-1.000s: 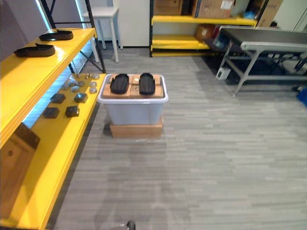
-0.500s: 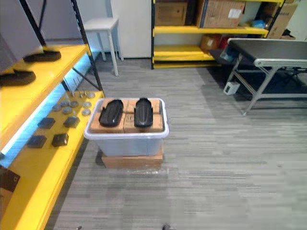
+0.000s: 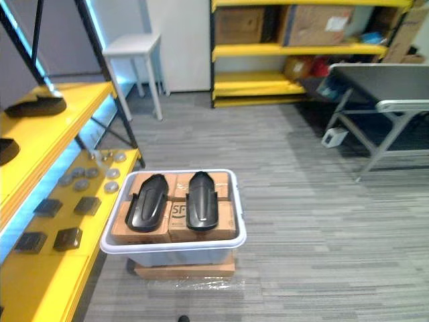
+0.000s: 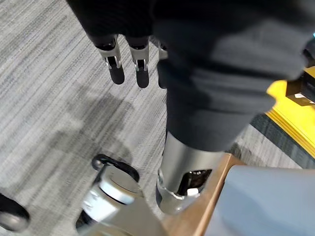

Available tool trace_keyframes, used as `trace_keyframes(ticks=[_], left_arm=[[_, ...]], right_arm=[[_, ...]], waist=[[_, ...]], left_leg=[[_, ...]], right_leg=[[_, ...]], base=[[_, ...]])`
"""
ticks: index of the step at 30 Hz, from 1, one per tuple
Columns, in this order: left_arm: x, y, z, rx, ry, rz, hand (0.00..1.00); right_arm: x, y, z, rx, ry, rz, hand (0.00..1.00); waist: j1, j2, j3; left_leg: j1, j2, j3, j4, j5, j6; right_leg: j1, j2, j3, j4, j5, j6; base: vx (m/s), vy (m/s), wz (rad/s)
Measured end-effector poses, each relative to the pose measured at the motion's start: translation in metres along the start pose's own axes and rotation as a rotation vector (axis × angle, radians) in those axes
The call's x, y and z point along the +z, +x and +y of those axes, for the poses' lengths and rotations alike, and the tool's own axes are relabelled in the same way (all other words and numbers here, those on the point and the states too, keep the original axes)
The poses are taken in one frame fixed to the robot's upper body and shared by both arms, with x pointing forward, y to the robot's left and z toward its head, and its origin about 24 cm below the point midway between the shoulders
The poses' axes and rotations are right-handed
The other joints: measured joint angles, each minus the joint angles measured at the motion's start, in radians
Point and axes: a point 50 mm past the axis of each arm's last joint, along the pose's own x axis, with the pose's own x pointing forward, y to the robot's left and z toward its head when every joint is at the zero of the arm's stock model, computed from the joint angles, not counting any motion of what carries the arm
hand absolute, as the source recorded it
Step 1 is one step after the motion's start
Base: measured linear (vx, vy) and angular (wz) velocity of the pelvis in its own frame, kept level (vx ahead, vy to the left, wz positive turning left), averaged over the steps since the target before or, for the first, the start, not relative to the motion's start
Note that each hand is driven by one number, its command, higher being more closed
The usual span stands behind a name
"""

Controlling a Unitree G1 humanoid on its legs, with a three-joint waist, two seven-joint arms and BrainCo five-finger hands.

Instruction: Walk over and take plastic housings, then place them on the shelf

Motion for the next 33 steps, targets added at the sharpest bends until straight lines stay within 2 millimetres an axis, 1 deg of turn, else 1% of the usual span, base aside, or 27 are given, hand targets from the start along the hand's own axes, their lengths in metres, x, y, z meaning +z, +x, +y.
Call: trace_keyframes(ticks=[1, 2, 3, 5, 6, 7, 8, 9, 10, 11, 12, 13, 15, 16, 17, 18, 19, 20, 22, 23, 25, 27, 28, 29, 30, 31, 33], left_arm=[[-0.002, 0.0, 0.003, 0.007, 0.0, 0.008, 0.0], [0.0, 0.0, 0.006, 0.016, 0.004, 0.011, 0.0], [0.003, 0.0, 0.01, 0.026, 0.012, 0.007, 0.0], [0.012, 0.002, 0.013, 0.031, 0.027, -0.015, 0.0], [0.019, 0.003, 0.013, 0.03, 0.03, -0.031, 0.0], [0.029, 0.005, 0.01, 0.026, 0.033, -0.058, 0.0], [0.038, 0.005, 0.009, 0.02, 0.045, -0.086, 0.0], [0.046, 0.006, 0.007, 0.015, 0.065, -0.115, 0.0], [0.054, 0.006, 0.014, 0.034, 0.082, -0.144, 0.0], [0.057, 0.005, 0.019, 0.049, 0.088, -0.15, 0.0], [0.054, 0.006, 0.016, 0.049, 0.084, -0.142, 0.0], [0.051, 0.005, 0.017, 0.049, 0.083, -0.133, 0.0], [0.046, 0.004, 0.02, 0.066, 0.082, -0.128, 0.0], [0.045, 0.004, 0.022, 0.073, 0.083, -0.129, 0.0], [0.043, 0.003, 0.023, 0.079, 0.084, -0.129, 0.0], [0.04, 0.003, 0.019, 0.07, 0.081, -0.126, 0.0], [0.04, 0.003, 0.016, 0.062, 0.084, -0.125, 0.0], [0.04, 0.004, 0.01, 0.047, 0.113, -0.124, 0.0], [0.042, 0.004, 0.003, 0.033, 0.148, -0.132, 0.0], [0.043, 0.005, -0.002, 0.029, 0.182, -0.14, 0.0], [0.042, 0.004, -0.006, 0.029, 0.222, -0.141, 0.0], [0.042, 0.005, -0.013, 0.02, 0.262, -0.143, 0.0], [0.042, 0.005, -0.015, 0.016, 0.269, -0.143, 0.0], [0.043, 0.005, -0.019, 0.016, 0.273, -0.147, 0.0], [0.044, 0.005, -0.021, 0.018, 0.272, -0.151, 0.0], [0.048, 0.006, -0.027, 0.008, 0.288, -0.165, 0.0], [0.052, 0.006, -0.035, -0.008, 0.3, -0.184, 0.0]], right_arm=[[0.001, 0.0, 0.001, 0.005, -0.01, -0.003, 0.0], [0.002, 0.0, 0.005, 0.02, -0.038, -0.006, 0.0], [-0.001, 0.0, 0.005, 0.026, -0.055, 0.005, 0.0], [-0.003, -0.001, 0.006, 0.036, -0.098, 0.007, 0.0], [-0.003, -0.001, 0.007, 0.041, -0.125, 0.007, 0.0], [-0.002, 0.0, 0.01, 0.049, -0.14, 0.003, 0.0], [0.001, 0.0, 0.013, 0.056, -0.15, -0.01, 0.0], [0.005, -0.001, 0.015, 0.058, -0.166, -0.029, 0.0], [0.012, -0.002, 0.019, 0.062, -0.198, -0.073, 0.0], [0.016, -0.003, 0.021, 0.062, -0.222, -0.099, 0.0], [0.03, -0.004, 0.021, 0.053, -0.249, -0.157, 0.0], [0.047, -0.007, 0.026, 0.059, -0.261, -0.237, 0.0], [0.086, -0.023, 0.039, 0.083, -0.36, -0.445, 0.0], [0.094, -0.028, 0.042, 0.086, -0.403, -0.497, 0.0], [0.108, -0.037, 0.048, 0.088, -0.449, -0.586, 0.0], [0.121, -0.047, 0.052, 0.086, -0.47, -0.675, 0.0], [0.127, -0.051, 0.054, 0.084, -0.47, -0.712, 0.0], [0.134, -0.058, 0.057, 0.078, -0.486, -0.767, 0.0], [0.139, -0.066, 0.066, 0.081, -0.509, -0.826, 0.0], [0.143, -0.073, 0.074, 0.083, -0.519, -0.872, 0.0], [0.152, -0.083, 0.085, 0.086, -0.529, -0.943, 0.0], [0.17, -0.097, 0.105, 0.092, -0.511, -1.039, 0.0], [0.174, -0.099, 0.108, 0.091, -0.503, -1.057, 0.0], [0.182, -0.107, 0.12, 0.099, -0.492, -1.102, 0.0], [0.186, -0.111, 0.126, 0.106, -0.482, -1.126, 0.0], [0.197, -0.122, 0.141, 0.12, -0.454, -1.186, 0.0], [0.206, -0.131, 0.15, 0.122, -0.426, -1.23, 0.0]], waist=[[0.0, -0.003, 0.0], [-0.004, -0.007, 0.002], [-0.014, -0.012, 0.0], [-0.029, -0.015, -0.005], [-0.033, -0.018, -0.007], [-0.045, -0.014, -0.009], [-0.053, -0.014, -0.012], [-0.054, -0.017, -0.014], [-0.052, -0.054, -0.031], [-0.053, -0.079, -0.042], [-0.05, -0.061, -0.05], [-0.053, -0.041, -0.059], [-0.066, -0.002, -0.068], [-0.064, -0.001, -0.068], [-0.063, 0.0, -0.067], [-0.065, 0.002, -0.062], [-0.071, 0.002, -0.061], [-0.085, 0.005, -0.057], [-0.088, 0.009, -0.04], [-0.085, 0.009, -0.019], [-0.076, 0.026, 0.009], [-0.057, 0.044, 0.054], [-0.049, 0.047, 0.064], [-0.045, 0.05, 0.082], [-0.044, 0.05, 0.093], [-0.037, 0.053, 0.124], [-0.035, 0.056, 0.145]], left_leg=[[0.033, -0.001, -0.004, -0.024, -0.008, 0.0], [0.099, 0.001, -0.015, -0.074, -0.018, 0.002], [0.155, 0.0, -0.038, -0.105, -0.019, 0.005], [0.219, 0.0, -0.067, -0.145, -0.02, 0.004], [0.253, 0.008, -0.077, -0.169, -0.02, 0.003], [0.282, 0.027, -0.103, -0.187, -0.022, -0.001], [0.293, 0.041, -0.121, -0.191, -0.029, -0.014], [0.3, 0.053, -0.126, -0.191, -0.04, -0.031], [0.307, 0.043, -0.127, -0.192, -0.064, -0.068], [0.312, 0.03, -0.129, -0.193, -0.075, -0.081], [0.323, 0.051, -0.128, -0.192, -0.089, -0.094], [0.316, 0.074, -0.123, -0.19, -0.088, -0.098], [0.32, 0.129, -0.116, -0.193, -0.095, -0.111], [0.324, 0.138, -0.115, -0.195, -0.093, -0.113], [0.326, 0.148, -0.113, -0.198, -0.09, -0.12], [0.314, 0.149, -0.117, -0.199, -0.082, -0.13], [0.303, 0.148, -0.118, -0.2, -0.079, -0.135], [0.269, 0.143, -0.108, -0.198, -0.072, -0.142], [0.218, 0.138, -0.048, -0.19, -0.053, -0.143], [0.192, 0.135, -0.028, -0.178, -0.049, -0.14], [0.159, 0.135, -0.031, -0.177, -0.047, -0.137], [0.1, 0.135, -0.024, -0.177, -0.04, -0.129], [0.086, 0.134, -0.022, -0.176, -0.038, -0.129], [0.055, 0.131, -0.022, -0.172, -0.033, -0.127], [0.043, 0.128, -0.022, -0.167, -0.032, -0.128], [0.015, 0.128, -0.024, -0.147, -0.032, -0.128], [-0.017, 0.125, -0.031, -0.134, -0.032, -0.128]], right_leg=[[-0.048, -0.004, -0.002, 0.117, 0.013, 0.058], [-0.152, -0.025, -0.004, 0.372, 0.075, 0.201], [-0.236, -0.047, -0.018, 0.567, 0.077, 0.208], [-0.308, -0.086, -0.073, 0.641, 0.062, 0.184], [-0.33, -0.101, -0.101, 0.606, 0.036, 0.159], [-0.35, -0.097, -0.128, 0.488, 0.012, 0.133], [-0.36, -0.085, -0.132, 0.36, 0.014, 0.131], [-0.366, -0.07, -0.121, 0.22, 0.031, 0.115], [-0.367, -0.06, -0.067, -0.014, 0.201, 0.078], [-0.375, -0.065, -0.041, -0.046, 0.27, 0.069], [-0.373, -0.046, -0.043, -0.03, 0.23, 0.049], [-0.367, -0.023, -0.044, -0.051, 0.231, 0.048], [-0.324, 0.04, -0.06, -0.14, 0.249, 0.017], [-0.315, 0.05, -0.059, -0.156, 0.254, 0.011], [-0.301, 0.062, -0.061, -0.183, 0.261, 0.002], [-0.3, 0.062, -0.07, -0.2, 0.268, 0.001], [-0.303, 0.058, -0.082, -0.209, 0.271, 0.002], [-0.312, 0.046, -0.107, -0.224, 0.277, 0.003], [-0.323, 0.027, -0.141, -0.25, 0.293, 0.005], [-0.326, 0.02, -0.155, -0.269, 0.304, 0.003], [-0.341, 0.02, -0.17, -0.295, 0.324, 0.002], [-0.39, 0.02, -0.175, -0.311, 0.351, -0.005], [-0.403, 0.019, -0.174, -0.313, 0.355, -0.007], [-0.427, 0.017, -0.176, -0.317, 0.359, -0.004], [-0.437, 0.016, -0.176, -0.317, 0.363, -0.004], [-0.452, 0.015, -0.178, -0.317, 0.373, -0.009], [-0.47, 0.01, -0.189, -0.317, 0.383, -0.01]], base=[[0.53, 0.169, 0.1], [0.51, 0.123, 0.24], [0.49, 0.098, 0.4], [0.32, 0.01, 0.52], [0.37, -0.053, 0.59], [0.36, -0.081, 0.62], [0.34, -0.141, 0.61], [0.41, -0.249, 0.42], [0.41, -0.289, 0.26], [0.33, -0.289, 0.07], [0.23, -0.248, -0.05], [0.27, -0.285, -0.16], [0.24, -0.274, -0.14], [0.14, -0.193, -0.14], [0.08, -0.138, -0.04], [0.05, -0.123, 0.11], [-0.01, -0.068, 0.44], [-0.05, -0.024, 0.64], [-0.06, -0.006, 0.61], [-0.09, -0.015, 0.4], [-0.1, -0.012, 0.27], [-0.12, -0.013, 0.08], [-0.13, -0.02, 0.03], [-0.1, -0.016, 0.04], [-0.12, -0.015, 0.06], [-0.09, -0.005, 0.05], [-0.07, 0.008, 0.14]])
